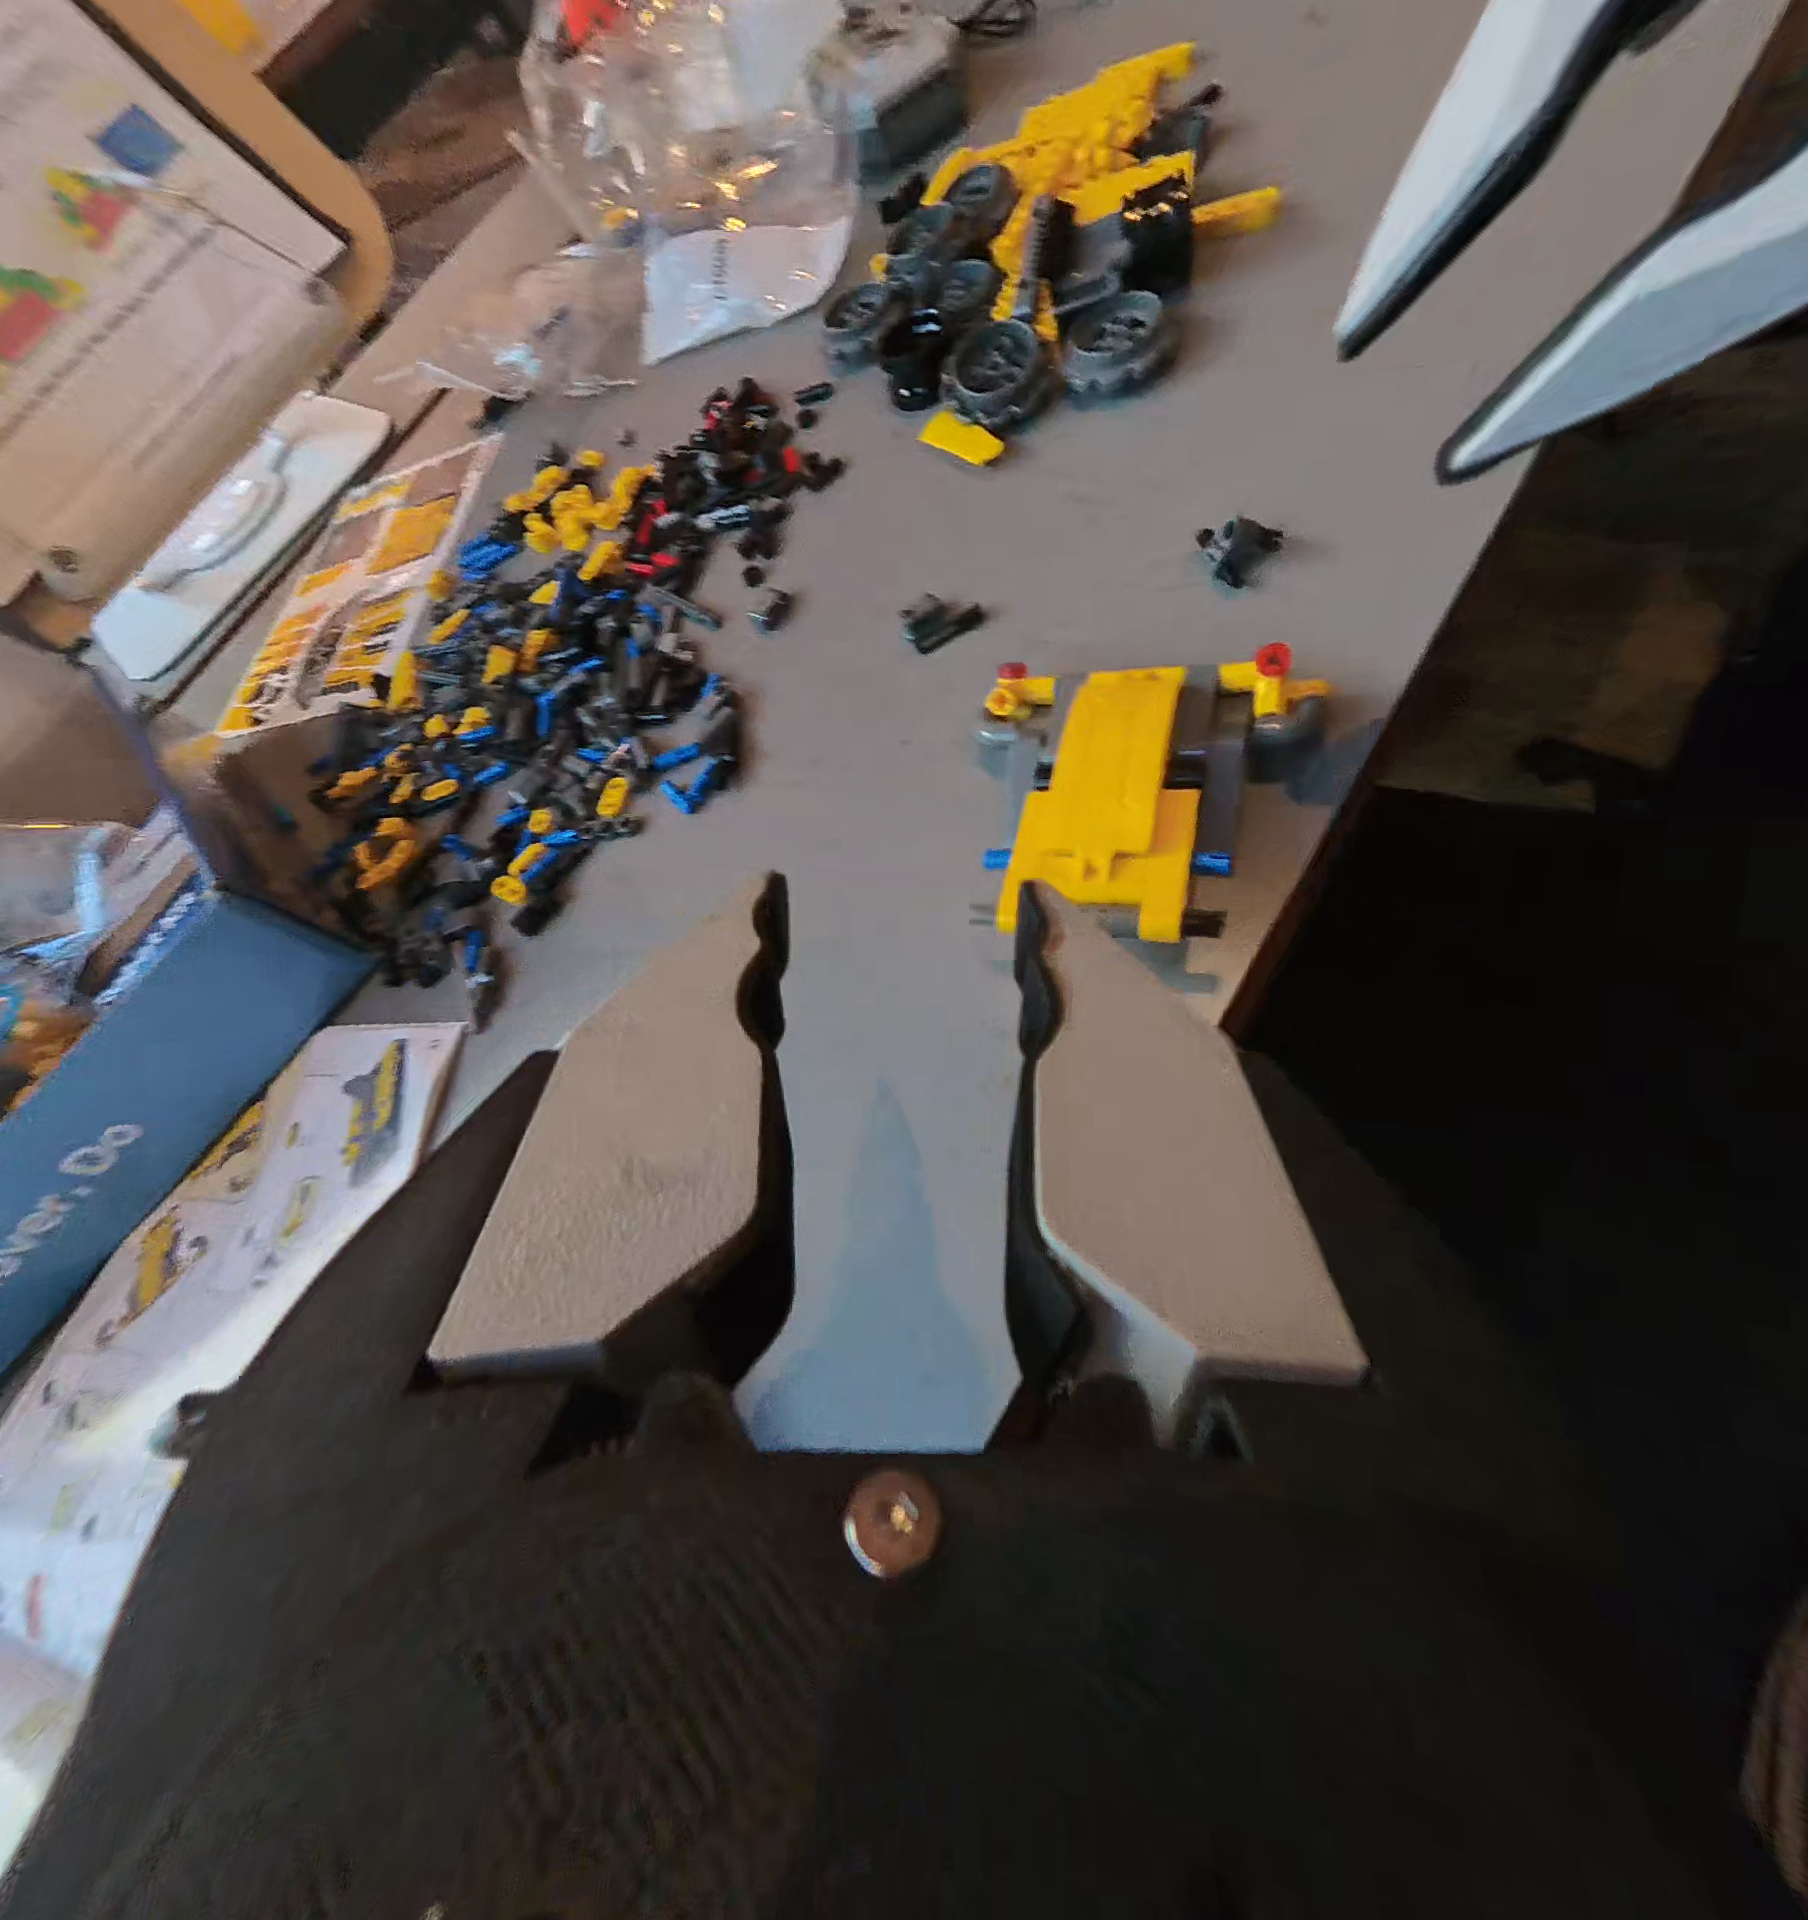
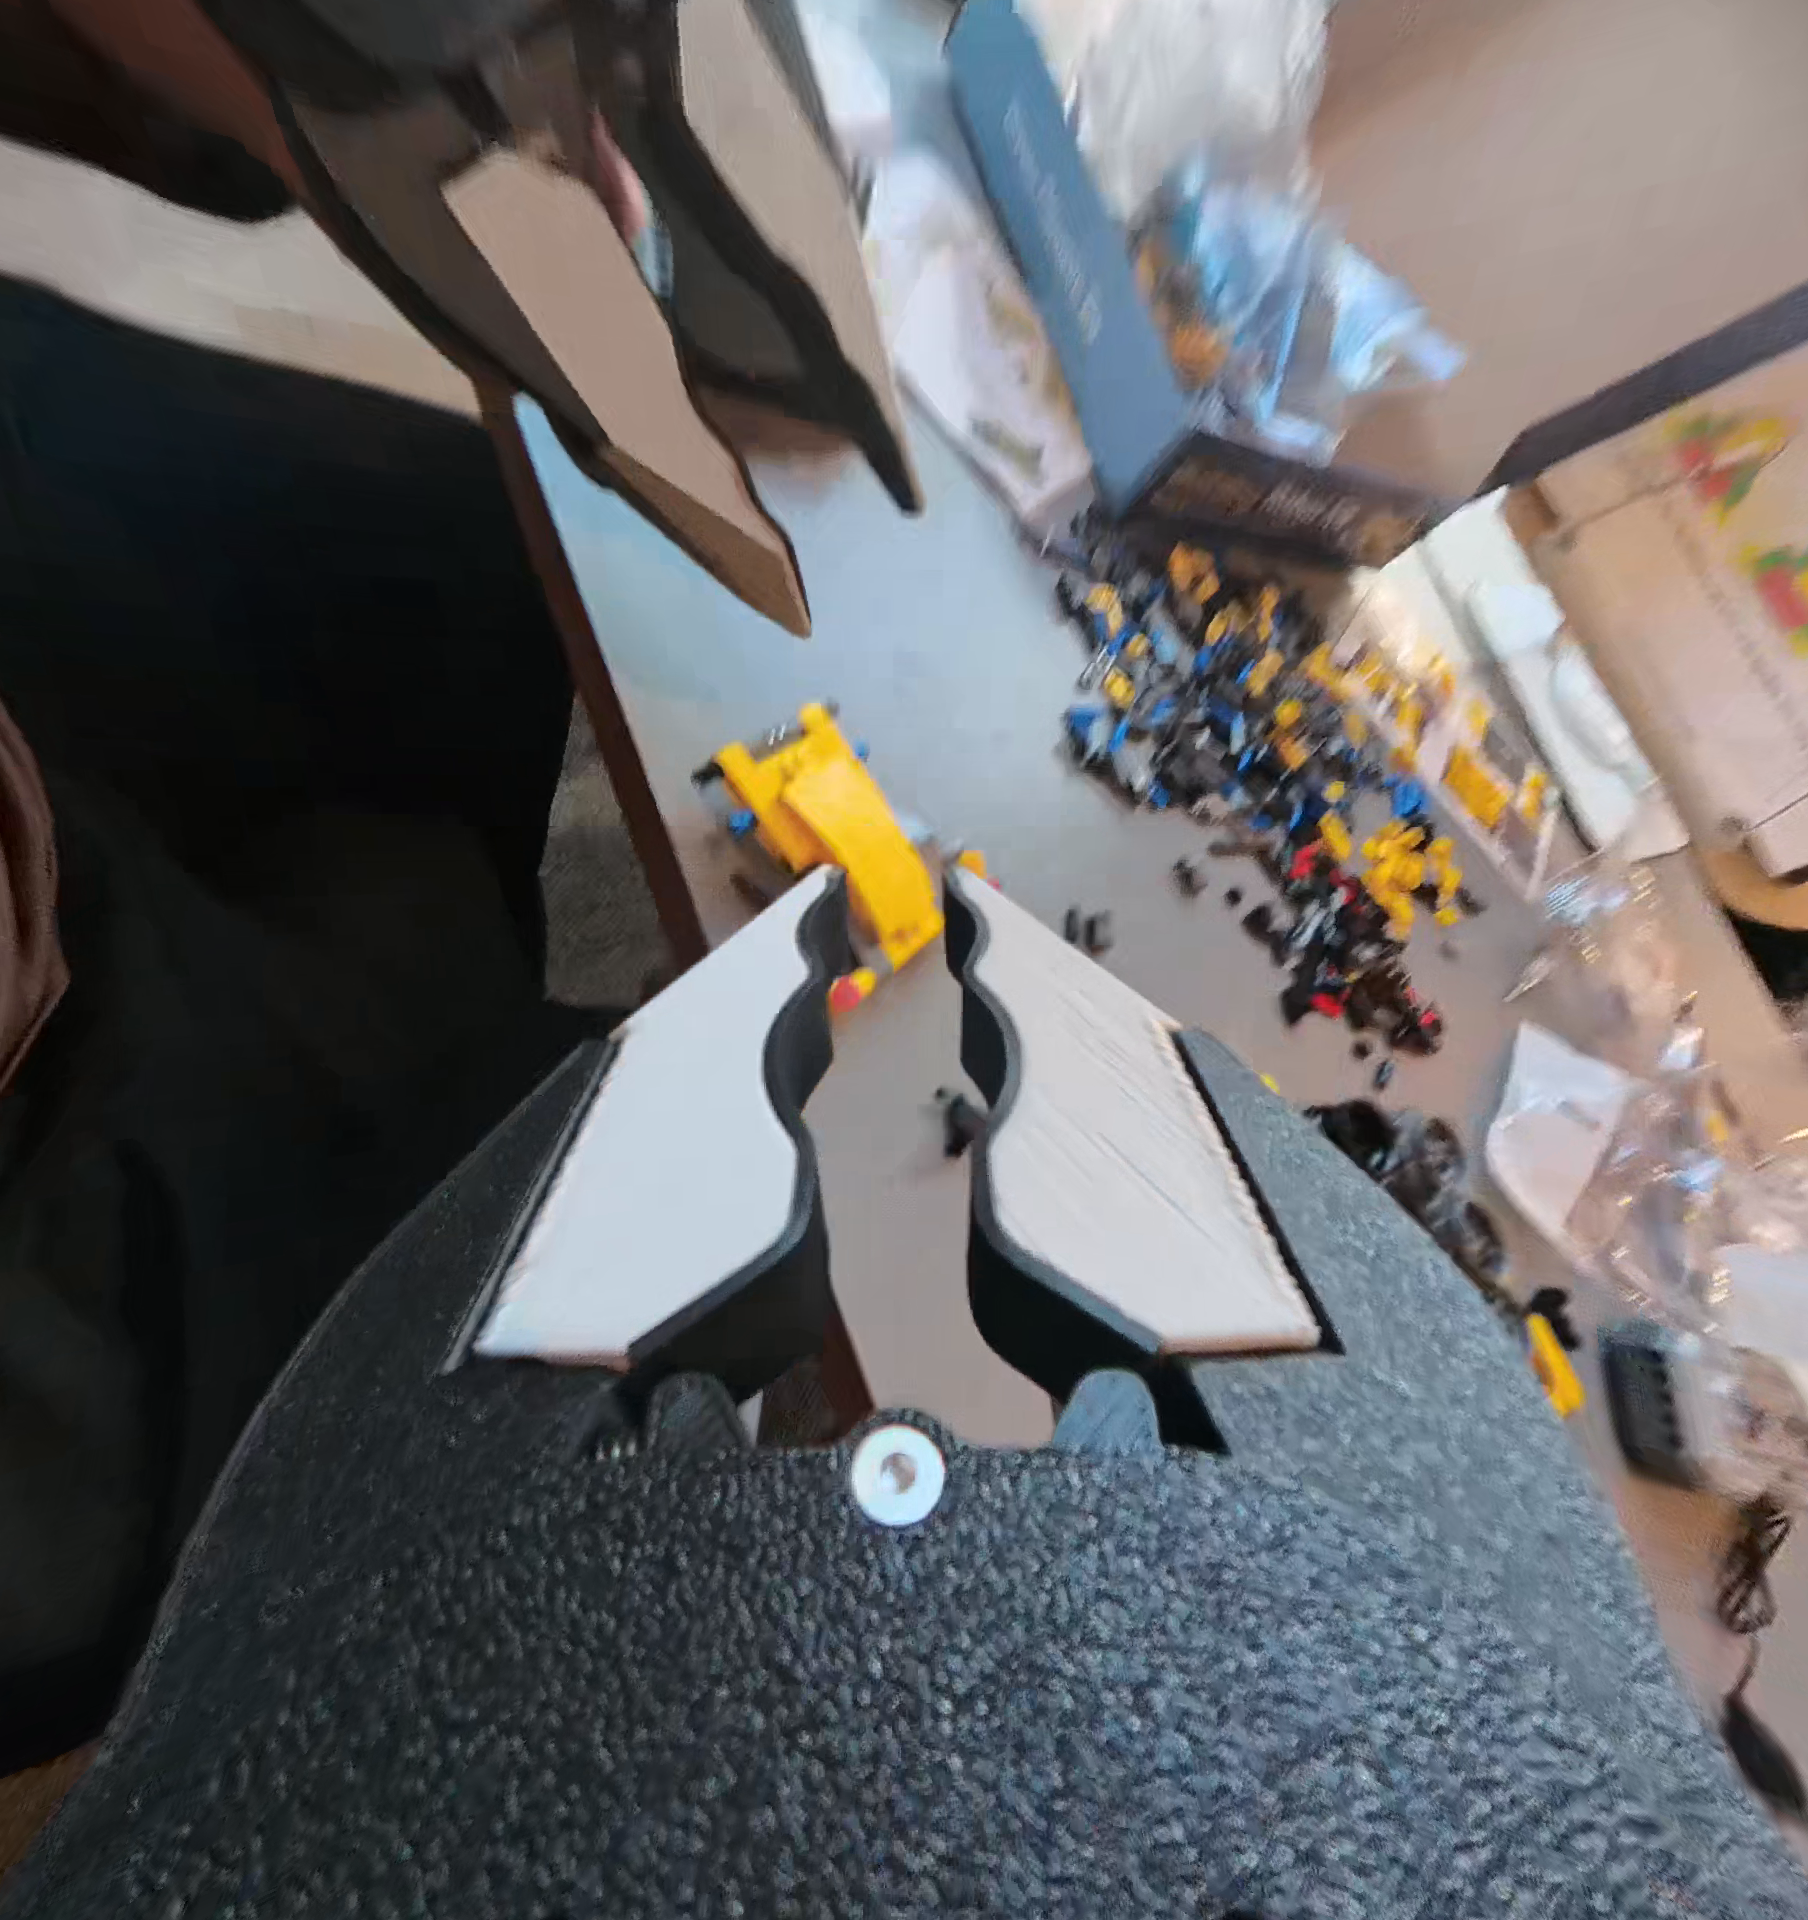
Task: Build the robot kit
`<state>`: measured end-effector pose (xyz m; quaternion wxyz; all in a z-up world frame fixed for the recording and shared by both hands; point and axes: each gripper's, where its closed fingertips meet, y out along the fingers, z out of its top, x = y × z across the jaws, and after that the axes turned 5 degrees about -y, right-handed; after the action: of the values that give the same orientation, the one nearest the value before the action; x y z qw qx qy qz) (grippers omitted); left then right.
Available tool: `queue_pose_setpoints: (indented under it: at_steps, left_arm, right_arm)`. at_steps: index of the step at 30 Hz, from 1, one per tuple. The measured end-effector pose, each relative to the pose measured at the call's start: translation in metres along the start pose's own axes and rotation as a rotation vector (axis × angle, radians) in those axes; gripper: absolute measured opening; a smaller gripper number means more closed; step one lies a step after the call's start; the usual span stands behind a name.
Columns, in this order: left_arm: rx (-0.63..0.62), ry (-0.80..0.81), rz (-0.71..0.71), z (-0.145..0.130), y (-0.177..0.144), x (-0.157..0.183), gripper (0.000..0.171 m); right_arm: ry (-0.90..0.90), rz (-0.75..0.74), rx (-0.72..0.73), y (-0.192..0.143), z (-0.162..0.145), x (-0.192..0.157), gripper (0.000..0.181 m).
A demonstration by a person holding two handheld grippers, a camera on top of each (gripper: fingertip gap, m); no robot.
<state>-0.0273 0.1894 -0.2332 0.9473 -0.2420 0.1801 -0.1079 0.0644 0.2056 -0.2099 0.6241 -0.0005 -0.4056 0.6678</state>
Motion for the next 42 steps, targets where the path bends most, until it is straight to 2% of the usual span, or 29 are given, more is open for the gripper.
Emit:
queue_pose_setpoints:
  at_steps: [3, 6, 9, 15, 18, 20, 23, 27, 29, 31, 34, 38, 42]
  left_arm:
    - [-0.053, 0.001, -0.087, -0.012, 0.014, 0.017, 0.051]
    - [-0.075, -0.052, -0.112, -0.019, 0.021, 0.019, 0.05]
    - [-0.08, -0.108, -0.161, -0.022, 0.025, 0.023, 0.051]
    - [-0.09, -0.128, -0.212, -0.017, 0.012, 0.023, 0.054]
    - [-0.135, -0.111, -0.224, -0.026, 0.011, 0.026, 0.057]
    - [-0.167, -0.1, -0.222, -0.032, 0.011, 0.029, 0.056]
    - [-0.163, -0.042, -0.205, -0.037, 0.01, 0.027, 0.059]
    - [-0.186, -0.036, -0.244, -0.039, 0.012, 0.027, 0.058]
    - [-0.206, -0.012, -0.228, -0.037, 0.01, 0.022, 0.06]
    - [-0.162, -0.005, -0.188, -0.021, -0.003, 0.012, 0.053]
    - [-0.074, 0.091, -0.176, -0.005, -0.02, 0.01, 0.06]
    - [-0.13, 0.287, -0.132, -0.023, -0.011, 0.021, 0.059]
    - [-0.157, 0.344, -0.143, -0.04, 0.01, 0.035, 0.057]
  right_arm:
    - [0.031, 0.075, -0.143, 0.018, -0.033, -0.012, 0.029]
    - [0.095, 0.12, -0.146, 0.027, -0.042, -0.017, 0.029]
    - [0.165, 0.156, -0.136, 0.039, -0.047, -0.019, 0.042]
    - [0.174, 0.201, -0.142, 0.056, -0.045, -0.034, 0.048]
    - [0.175, 0.206, -0.155, 0.062, -0.04, -0.041, 0.036]
    - [0.18, 0.2, -0.179, 0.067, -0.038, -0.045, 0.044]
    - [0.134, 0.185, -0.193, 0.068, -0.034, -0.051, 0.05]
    - [0.124, 0.161, -0.201, 0.067, -0.034, -0.051, 0.049]
    - [0.12, 0.129, -0.212, 0.067, -0.036, -0.05, 0.038]
    - [0.139, 0.099, -0.215, 0.069, -0.037, -0.051, 0.027]
    - [0.136, 0.068, -0.216, 0.07, -0.037, -0.053, 0.03]
    - [0.12, 0.049, -0.228, 0.07, -0.037, -0.052, 0.027]
    - [0.091, 0.059, -0.23, 0.068, -0.034, -0.059, 0.03]
